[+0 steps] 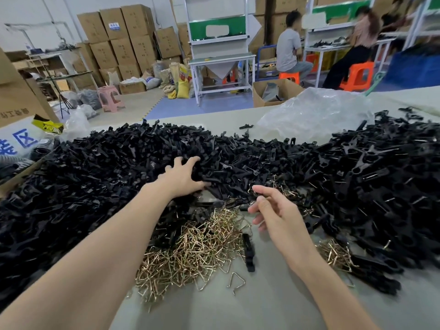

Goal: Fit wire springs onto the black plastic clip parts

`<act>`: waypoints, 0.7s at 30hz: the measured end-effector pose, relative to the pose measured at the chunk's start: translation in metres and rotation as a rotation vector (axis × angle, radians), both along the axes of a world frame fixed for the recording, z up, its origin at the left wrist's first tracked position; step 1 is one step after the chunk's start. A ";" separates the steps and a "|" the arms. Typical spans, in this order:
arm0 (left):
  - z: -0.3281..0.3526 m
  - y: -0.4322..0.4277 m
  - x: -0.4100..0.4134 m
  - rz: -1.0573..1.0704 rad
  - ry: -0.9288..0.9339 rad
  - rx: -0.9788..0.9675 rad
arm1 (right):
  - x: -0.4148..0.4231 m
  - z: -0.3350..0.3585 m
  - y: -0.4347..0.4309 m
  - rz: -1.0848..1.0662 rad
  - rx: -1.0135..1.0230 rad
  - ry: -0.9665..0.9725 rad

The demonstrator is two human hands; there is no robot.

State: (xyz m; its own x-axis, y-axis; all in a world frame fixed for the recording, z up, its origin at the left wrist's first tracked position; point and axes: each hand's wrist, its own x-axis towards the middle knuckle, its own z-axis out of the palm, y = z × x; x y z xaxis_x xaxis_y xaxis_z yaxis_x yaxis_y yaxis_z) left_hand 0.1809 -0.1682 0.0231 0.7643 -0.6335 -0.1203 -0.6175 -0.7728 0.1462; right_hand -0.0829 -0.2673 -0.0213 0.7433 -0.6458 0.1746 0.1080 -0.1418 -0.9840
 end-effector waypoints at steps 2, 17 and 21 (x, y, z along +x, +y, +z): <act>0.003 0.010 -0.003 -0.079 -0.046 0.008 | 0.001 0.001 0.000 -0.009 -0.012 0.006; 0.038 0.070 -0.052 -0.118 -0.105 -0.537 | -0.004 0.003 0.004 -0.007 -0.072 0.069; 0.048 0.072 -0.068 -0.151 -0.100 -0.391 | -0.004 0.005 0.005 -0.005 -0.085 0.085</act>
State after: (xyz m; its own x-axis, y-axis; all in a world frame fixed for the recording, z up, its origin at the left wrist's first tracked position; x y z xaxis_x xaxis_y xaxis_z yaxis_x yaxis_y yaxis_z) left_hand 0.1129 -0.0959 0.0708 0.6550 -0.7226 0.2213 -0.7458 -0.5708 0.3435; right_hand -0.0873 -0.2628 -0.0168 0.7547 -0.6349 0.1656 0.0239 -0.2257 -0.9739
